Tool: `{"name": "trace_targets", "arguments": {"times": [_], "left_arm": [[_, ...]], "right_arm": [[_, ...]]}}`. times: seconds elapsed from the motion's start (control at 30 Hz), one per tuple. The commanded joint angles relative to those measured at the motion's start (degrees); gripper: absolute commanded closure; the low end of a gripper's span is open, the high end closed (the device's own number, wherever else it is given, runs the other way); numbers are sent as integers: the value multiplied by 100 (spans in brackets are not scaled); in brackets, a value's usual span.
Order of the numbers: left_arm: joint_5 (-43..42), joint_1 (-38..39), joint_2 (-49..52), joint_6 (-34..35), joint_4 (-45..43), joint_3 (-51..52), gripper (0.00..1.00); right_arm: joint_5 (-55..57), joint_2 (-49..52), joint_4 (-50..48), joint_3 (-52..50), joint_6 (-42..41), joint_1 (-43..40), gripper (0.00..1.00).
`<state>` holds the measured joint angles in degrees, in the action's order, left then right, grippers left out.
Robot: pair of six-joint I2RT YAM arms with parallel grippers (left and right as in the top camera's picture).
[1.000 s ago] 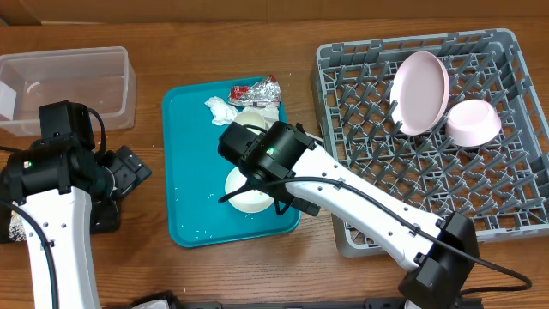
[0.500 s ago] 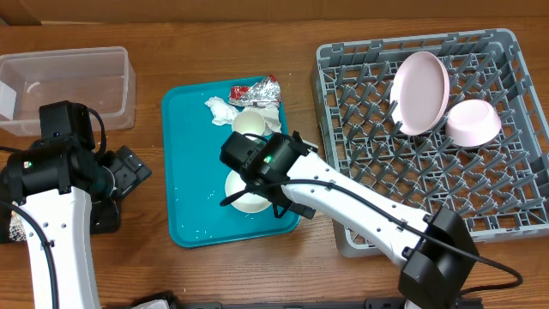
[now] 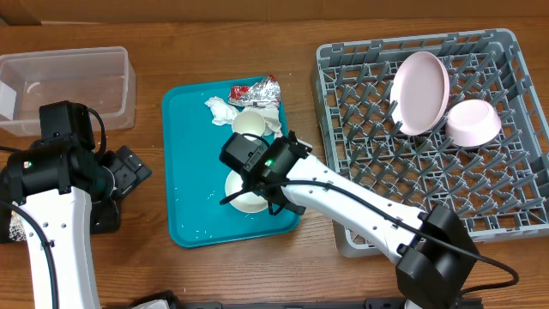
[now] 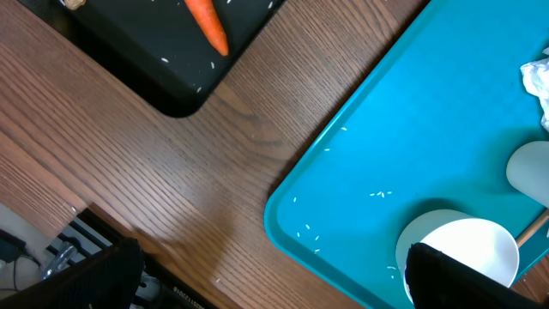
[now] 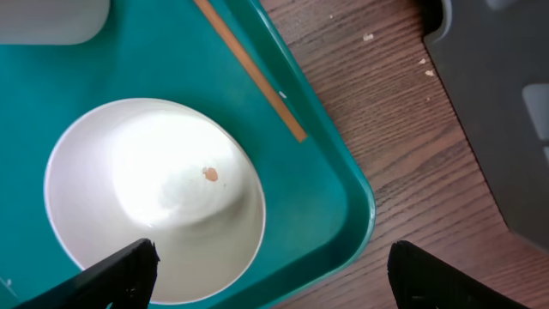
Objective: Sort waste into correct bins and load items into the dishwasher rack
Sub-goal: 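Close the right gripper on the white bowl's right rim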
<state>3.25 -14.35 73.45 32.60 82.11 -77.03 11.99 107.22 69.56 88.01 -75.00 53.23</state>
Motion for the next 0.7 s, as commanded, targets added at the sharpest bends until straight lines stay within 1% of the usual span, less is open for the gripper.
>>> {"name": "trace_targets", "arguments": {"times": [0.0,0.2,0.4,0.5,0.6,0.67], "left_arm": [[-28,-31,-44,-87,-7,-59,0],[-28,-31,-44,-87,-7,-61,0],[-26,-31,-44,-87,-7,-61,0],[-26,-31,-44,-87,-7,-59,0],[-28,-31,-44,-87,-7,-61,0],[-28,-31,-44,-87,-7,-61,0]], "right_arm": [[42,-57,-149,-210,-28,-59,11],[83,-57,-216,-326,-26,-127,11],[-116,-57,-629,-660,-24,-319,12],[-181,-57,-688,-809,-24,-448,11],[-448,-57,-813,-872,48,-634,12],[-785,-57,-1067,-938,210,-761,15]]}}
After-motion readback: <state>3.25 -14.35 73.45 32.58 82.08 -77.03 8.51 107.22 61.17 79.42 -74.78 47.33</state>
